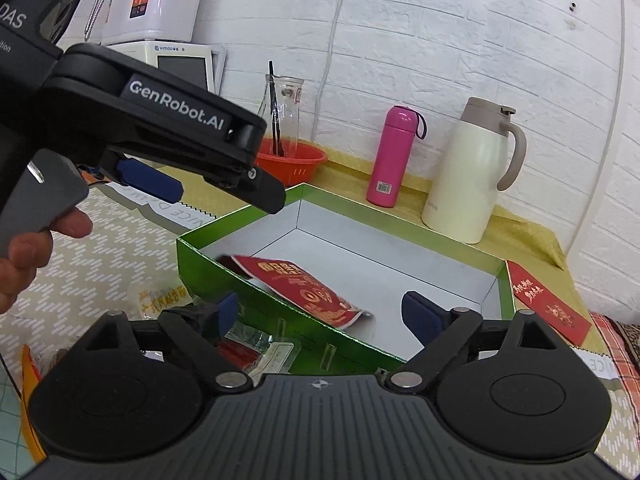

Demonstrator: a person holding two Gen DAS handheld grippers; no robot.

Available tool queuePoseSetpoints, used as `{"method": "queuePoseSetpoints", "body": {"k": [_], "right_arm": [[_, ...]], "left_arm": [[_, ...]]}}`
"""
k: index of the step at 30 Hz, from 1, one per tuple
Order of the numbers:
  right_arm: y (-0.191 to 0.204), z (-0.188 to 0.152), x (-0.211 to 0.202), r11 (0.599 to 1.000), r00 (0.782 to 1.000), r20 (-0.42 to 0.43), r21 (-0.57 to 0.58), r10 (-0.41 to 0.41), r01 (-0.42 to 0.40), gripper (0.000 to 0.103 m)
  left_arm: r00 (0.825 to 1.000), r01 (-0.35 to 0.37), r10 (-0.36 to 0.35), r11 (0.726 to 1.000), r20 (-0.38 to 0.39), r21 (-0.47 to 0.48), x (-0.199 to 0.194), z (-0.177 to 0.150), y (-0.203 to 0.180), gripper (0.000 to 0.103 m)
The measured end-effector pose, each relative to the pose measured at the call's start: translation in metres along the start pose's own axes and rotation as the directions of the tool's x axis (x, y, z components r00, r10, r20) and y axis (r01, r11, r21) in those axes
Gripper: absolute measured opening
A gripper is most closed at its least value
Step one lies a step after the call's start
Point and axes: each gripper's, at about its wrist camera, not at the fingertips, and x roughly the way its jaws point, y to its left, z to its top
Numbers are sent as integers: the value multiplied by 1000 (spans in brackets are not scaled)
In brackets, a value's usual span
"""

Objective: Organize snacks
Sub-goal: 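Carry the red bag into the green box and open the left gripper, then grasp the orange pouch with the left gripper while the right gripper grasps a clear nut pack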

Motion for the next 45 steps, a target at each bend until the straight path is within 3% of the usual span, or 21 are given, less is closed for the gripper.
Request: {"method": "queuePoseSetpoints", "body": {"k": [13,20,28,33,42,43,45], "right_arm": [[9,4,-81,990,998,59,140,-11,2,103],[16,-25,-122,980,998,64,196,9,-22,103],[35,-69,-130,969,999,-31,244,40,-32,103],[46,-93,-125,968,994,-83,247,70,-47,103],[43,-103,-105,942,986,-99,322,131,-93,103],[43,-103,-105,942,987,-99,323,128,-89,91],[40,-107,-108,935,986,-90,340,137,-99,89]], "left_arm": [[998,-12,12,1000,54,17,-71,-15,-2,92],[990,-9,11,1000,144,-15,-113,-55,12,92],[995,23,-25,999,93,26,-136,-118,20,92],[997,74,-75,996,7,58,-143,-151,13,92],[992,112,-112,994,-52,6,-137,-167,18,92],[990,124,-124,992,-62,-6,-136,-167,20,92],[986,149,-149,989,-70,-16,-135,-167,20,91]]}}
